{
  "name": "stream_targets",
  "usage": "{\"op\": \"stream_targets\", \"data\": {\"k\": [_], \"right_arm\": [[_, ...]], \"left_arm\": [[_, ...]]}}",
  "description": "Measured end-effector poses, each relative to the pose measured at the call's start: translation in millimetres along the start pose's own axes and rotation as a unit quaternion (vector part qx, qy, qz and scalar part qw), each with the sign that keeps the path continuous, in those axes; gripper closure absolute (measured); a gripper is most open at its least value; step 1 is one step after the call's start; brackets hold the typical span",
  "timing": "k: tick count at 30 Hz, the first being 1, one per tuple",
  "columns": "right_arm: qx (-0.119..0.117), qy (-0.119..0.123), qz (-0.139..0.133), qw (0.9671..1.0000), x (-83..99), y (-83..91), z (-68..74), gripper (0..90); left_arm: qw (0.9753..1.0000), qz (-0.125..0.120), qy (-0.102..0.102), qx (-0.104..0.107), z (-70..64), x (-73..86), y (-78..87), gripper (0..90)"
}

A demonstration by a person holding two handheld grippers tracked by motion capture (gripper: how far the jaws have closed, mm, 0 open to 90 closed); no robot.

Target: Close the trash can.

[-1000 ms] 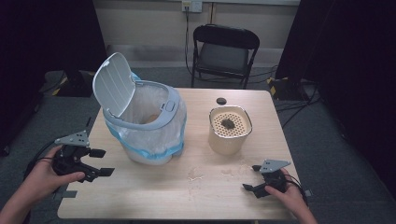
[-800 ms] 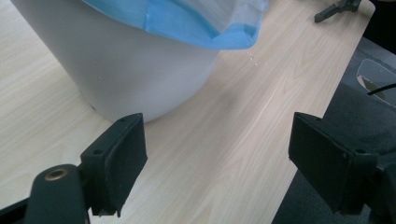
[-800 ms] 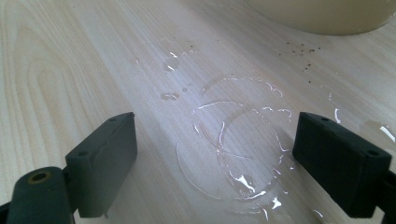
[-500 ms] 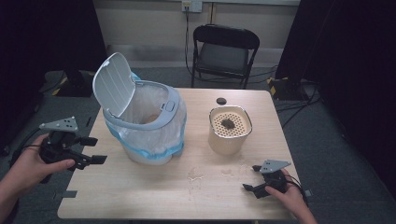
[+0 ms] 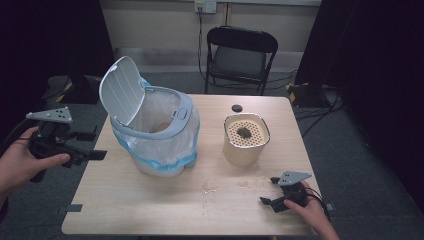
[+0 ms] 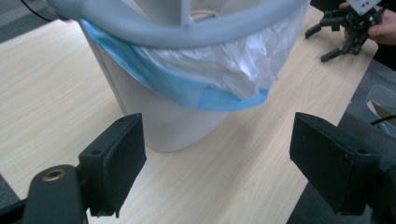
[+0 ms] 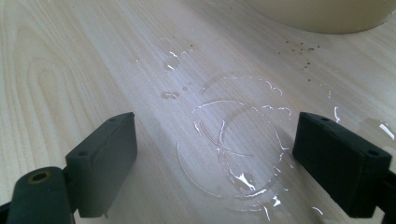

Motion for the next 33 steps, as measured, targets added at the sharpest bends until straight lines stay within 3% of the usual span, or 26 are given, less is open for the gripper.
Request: {"op": "stream_targets", "data": {"k": [13, 27, 33], "right_arm": [[0.000, 0.000, -0.001, 1.0000, -0.1, -0.2, -0.1, 12.9], [0.000, 0.000, -0.001, 1.0000, -0.1, -0.2, -0.1, 12.9], [0.000, 0.000, -0.001, 1.0000, -0.1, -0.2, -0.1, 12.9]], "left_arm": [[0.9999, -0.007, 0.006, -0.008, 13.1, -26.2, 6.0, 17.5], [0.9996, -0.025, -0.011, -0.006, 4.6, -65.2, -6.3, 17.5], [0.9992, -0.036, -0.017, -0.004, -0.6, -74.1, -11.0, 19.3]]}}
Point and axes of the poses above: each handheld gripper's, and its own axes: y roughly backward along the jaws, x roughly out of its underside, z roughly to its left, the point moved 4 cm from there along -y, roughly forward along the jaws, and after that the axes turned 12 degrees about -x, right-handed, at the moved point
